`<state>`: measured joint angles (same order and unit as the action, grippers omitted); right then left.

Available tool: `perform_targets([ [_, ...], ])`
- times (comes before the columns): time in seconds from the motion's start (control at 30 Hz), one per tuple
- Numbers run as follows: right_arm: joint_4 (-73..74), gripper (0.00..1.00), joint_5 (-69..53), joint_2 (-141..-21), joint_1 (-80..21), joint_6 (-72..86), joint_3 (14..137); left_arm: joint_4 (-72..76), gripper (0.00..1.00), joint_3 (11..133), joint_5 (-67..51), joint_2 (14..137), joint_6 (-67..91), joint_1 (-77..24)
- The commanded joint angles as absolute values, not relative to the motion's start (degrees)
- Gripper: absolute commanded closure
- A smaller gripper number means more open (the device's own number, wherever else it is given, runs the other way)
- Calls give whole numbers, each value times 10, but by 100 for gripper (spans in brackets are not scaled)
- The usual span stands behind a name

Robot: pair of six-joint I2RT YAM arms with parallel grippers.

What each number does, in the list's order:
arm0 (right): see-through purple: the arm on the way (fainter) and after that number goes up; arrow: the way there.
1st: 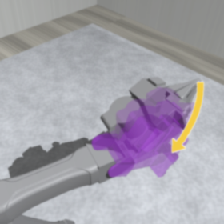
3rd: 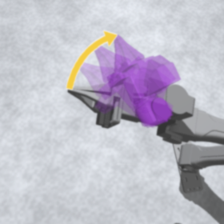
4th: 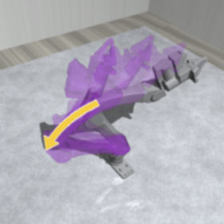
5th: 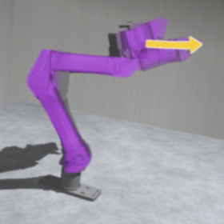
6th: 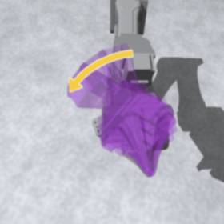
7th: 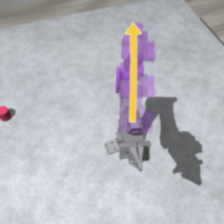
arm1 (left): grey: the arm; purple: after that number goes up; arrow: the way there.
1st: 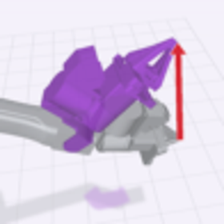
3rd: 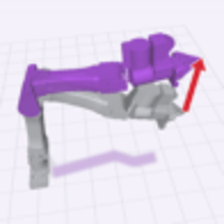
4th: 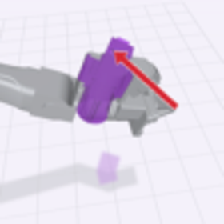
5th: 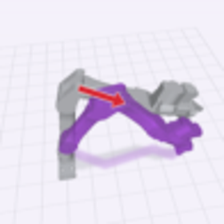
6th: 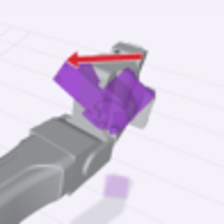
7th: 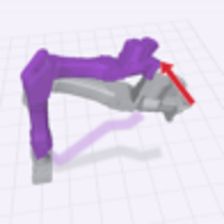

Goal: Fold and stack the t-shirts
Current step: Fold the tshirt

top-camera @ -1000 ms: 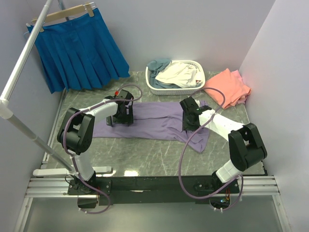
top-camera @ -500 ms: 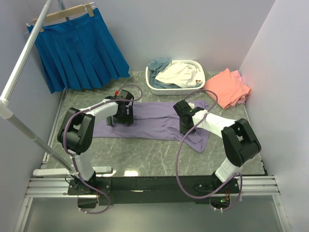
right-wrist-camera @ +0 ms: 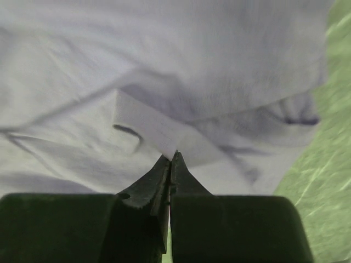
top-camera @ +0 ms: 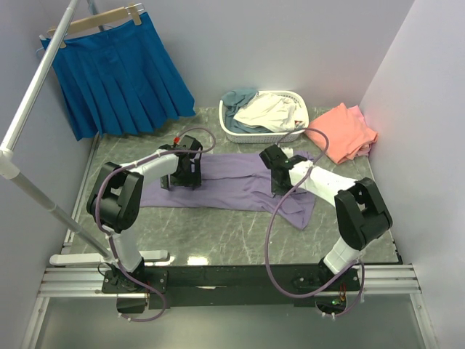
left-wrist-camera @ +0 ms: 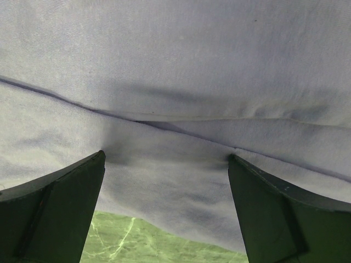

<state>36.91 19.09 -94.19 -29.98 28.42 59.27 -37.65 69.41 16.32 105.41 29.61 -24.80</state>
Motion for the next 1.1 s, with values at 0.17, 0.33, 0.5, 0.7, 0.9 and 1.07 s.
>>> perform_targets([
  [0.17,421,100,262,-962,-292,222,713,-384,1,694,178,1078,291,-254],
  [0.33,455,100,279,-1019,-286,191,777,-385,1,693,177,1085,290,-258],
  [0.5,464,100,283,-1061,-283,171,828,-387,1,693,179,1090,288,-264],
  [0.7,467,100,294,-1103,-281,149,873,-388,1,693,185,1099,288,-269],
  [0.9,479,63,324,-1147,-268,153,924,-393,1,694,190,1100,290,-272],
  [1.07,474,49,340,-1150,-253,163,973,-398,1,694,197,1096,292,-277],
])
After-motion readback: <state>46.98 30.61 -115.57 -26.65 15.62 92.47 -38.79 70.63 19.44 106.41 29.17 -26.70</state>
